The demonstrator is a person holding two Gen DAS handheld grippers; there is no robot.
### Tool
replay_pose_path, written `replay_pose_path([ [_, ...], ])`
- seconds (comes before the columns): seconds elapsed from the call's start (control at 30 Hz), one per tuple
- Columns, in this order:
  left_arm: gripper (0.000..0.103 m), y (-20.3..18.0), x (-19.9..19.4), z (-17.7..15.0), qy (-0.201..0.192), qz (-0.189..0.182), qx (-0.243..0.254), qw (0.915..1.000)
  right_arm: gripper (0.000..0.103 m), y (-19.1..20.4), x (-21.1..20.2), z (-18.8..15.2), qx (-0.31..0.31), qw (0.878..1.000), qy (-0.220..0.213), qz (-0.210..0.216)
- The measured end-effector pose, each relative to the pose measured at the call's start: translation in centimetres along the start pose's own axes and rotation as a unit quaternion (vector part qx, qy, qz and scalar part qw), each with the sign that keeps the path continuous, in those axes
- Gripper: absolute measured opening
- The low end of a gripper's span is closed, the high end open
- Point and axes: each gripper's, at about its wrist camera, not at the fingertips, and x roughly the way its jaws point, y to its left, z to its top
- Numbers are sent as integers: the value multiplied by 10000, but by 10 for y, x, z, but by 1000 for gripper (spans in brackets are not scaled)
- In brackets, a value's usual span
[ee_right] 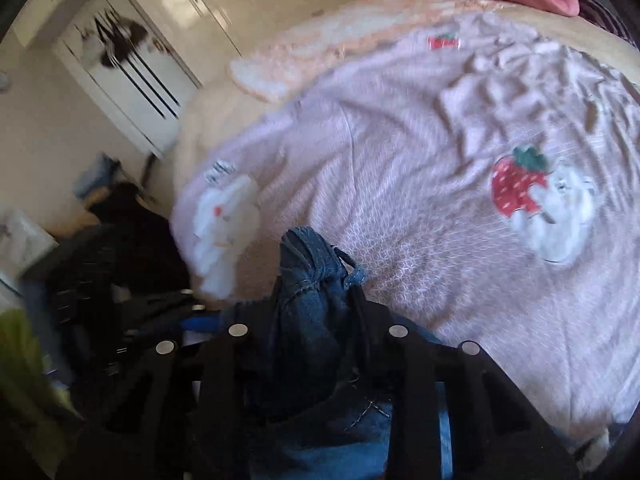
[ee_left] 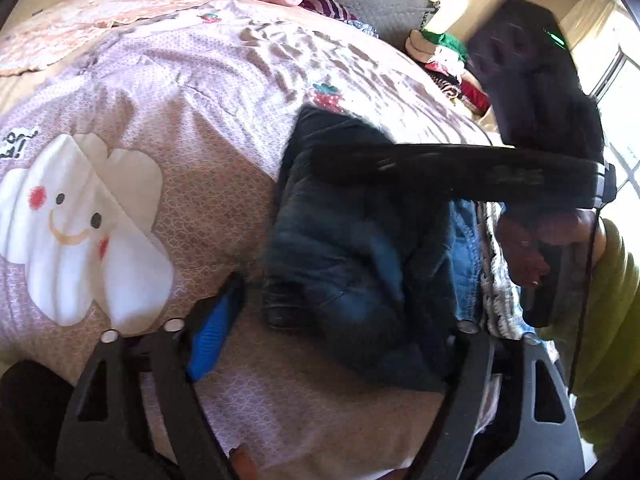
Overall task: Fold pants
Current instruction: 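Grasp the waistband with the right tool while the left tool grasps the denim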
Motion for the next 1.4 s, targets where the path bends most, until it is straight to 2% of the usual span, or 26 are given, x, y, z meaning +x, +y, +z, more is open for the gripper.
replay_pose_path([
  [0.1, 80, 1, -1, 3, -33, -186, -150, 9997, 28, 6, -28, -6, -107, 9995, -303, 54],
  [0.23, 79, -4, 2, 9, 114, -689, -453, 9965, 28, 12, -63, -17, -135, 9974, -698, 136],
  [0.3, 68, -11, 3, 12, 183, -1087, -571, 9923, 28, 13, -80, -26, -189, 9961, -857, 137],
  [0.37, 44, -22, 5, 15, 261, -1472, -623, 9868, 28, 12, -99, -35, -183, 9948, -999, 28],
  [0.4, 38, -31, 4, 16, 291, -1608, -567, 9849, 28, 10, -104, -38, -154, 9944, -1044, -15],
  [0.43, 28, -41, 3, 17, 282, -1612, -469, 9854, 28, 8, -115, -45, -134, 9936, -1114, -113],
  [0.47, 25, -48, 2, 18, 277, -1612, -391, 9858, 28, 5, -122, -49, -120, 9930, -1164, -168],
  [0.7, 25, -118, 8, 14, 353, -1593, 198, 9864, 28, -13, -171, -92, -37, 9871, -1497, -558],
  [0.87, 25, -156, 25, 1, 462, -1409, 338, 9884, 28, -28, -187, -120, 65, 9844, -1618, -680],
  [1.0, 25, -163, 39, -7, 588, -1291, 383, 9891, 29, -44, -191, -143, 286, 9834, -1655, -686],
  [1.13, 26, -166, 47, -4, 638, -1277, 223, 9895, 36, -57, -197, -162, 635, 9791, -1800, -705],
  [1.2, 32, -172, 44, -5, 544, -1219, 314, 9905, 45, -61, -204, -170, 790, 9761, -1900, -695],
  [1.27, 54, -182, 41, -8, 439, -1261, 485, 9899, 54, -65, -215, -182, 997, 9707, -2068, -708],
  [1.3, 59, -187, 40, -11, 450, -1365, 541, 9881, 58, -67, -220, -187, 1110, 9689, -2105, -684],
  [1.33, 64, -192, 38, -14, 463, -1495, 602, 9858, 60, -69, -223, -191, 1191, 9674, -2139, -655],
  [1.4, 65, -203, 35, -22, 451, -1619, 866, 9820, 64, -72, -228, -199, 1346, 9646, -2176, -645],
])
